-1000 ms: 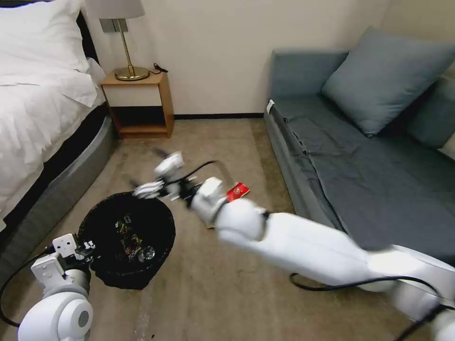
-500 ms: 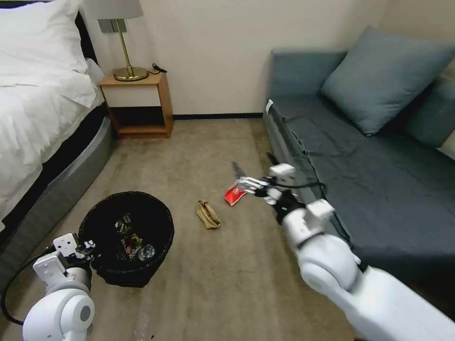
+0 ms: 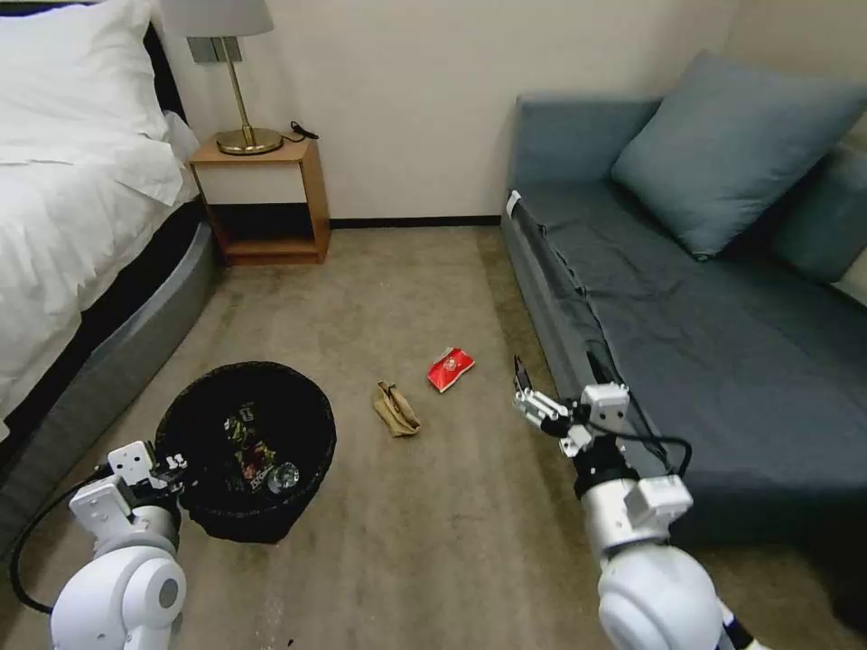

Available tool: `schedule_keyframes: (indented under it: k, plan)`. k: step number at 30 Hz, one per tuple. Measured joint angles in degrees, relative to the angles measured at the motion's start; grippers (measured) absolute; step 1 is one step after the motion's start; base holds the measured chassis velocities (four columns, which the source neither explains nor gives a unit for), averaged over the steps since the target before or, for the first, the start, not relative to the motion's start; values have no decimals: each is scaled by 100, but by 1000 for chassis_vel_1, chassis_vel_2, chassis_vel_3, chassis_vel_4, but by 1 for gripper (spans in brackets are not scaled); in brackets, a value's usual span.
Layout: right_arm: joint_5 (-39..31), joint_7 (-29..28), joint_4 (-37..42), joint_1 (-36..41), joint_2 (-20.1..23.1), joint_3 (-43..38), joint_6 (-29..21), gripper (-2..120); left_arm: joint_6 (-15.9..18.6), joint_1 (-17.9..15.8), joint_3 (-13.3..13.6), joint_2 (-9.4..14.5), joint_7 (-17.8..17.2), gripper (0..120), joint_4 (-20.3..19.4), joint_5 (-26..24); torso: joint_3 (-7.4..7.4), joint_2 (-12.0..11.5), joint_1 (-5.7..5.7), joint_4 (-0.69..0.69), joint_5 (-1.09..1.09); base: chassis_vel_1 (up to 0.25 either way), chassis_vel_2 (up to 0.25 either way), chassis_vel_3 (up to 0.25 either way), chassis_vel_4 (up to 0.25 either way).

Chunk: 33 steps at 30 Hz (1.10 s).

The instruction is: Pick up the trash bin, then pick up the garbage on the floor and place it into the trash bin.

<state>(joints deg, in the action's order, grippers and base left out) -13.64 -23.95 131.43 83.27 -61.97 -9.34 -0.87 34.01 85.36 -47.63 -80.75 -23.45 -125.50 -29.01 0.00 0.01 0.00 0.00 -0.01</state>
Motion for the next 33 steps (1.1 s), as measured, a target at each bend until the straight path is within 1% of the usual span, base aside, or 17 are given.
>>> schedule_keyframes:
  k: [3,11,16,21,33]
  plan:
    - [149,179,-97,6,-62,10,201,100,-2,-2,-9,14,3,2,0,-7,0,0,0,0,1,0,0,0,0]
    - [189,293,-190,3,-40,39,331,100,-2,-10,-51,21,5,2,0,-25,0,0,0,0,1,-6,3,0,-5]
    - [205,353,-259,-31,-12,70,404,100,-2,-6,-55,1,6,2,-1,-28,0,0,0,1,1,-74,67,85,-72]
    - [205,371,-291,-42,-3,89,437,100,-2,-3,-61,-2,6,2,-3,-26,0,0,0,0,2,-176,183,192,-195]
    - [200,383,-345,-74,17,142,448,100,-5,-1,-50,-32,8,2,6,-14,1,-1,1,-1,2,-266,269,264,-270]
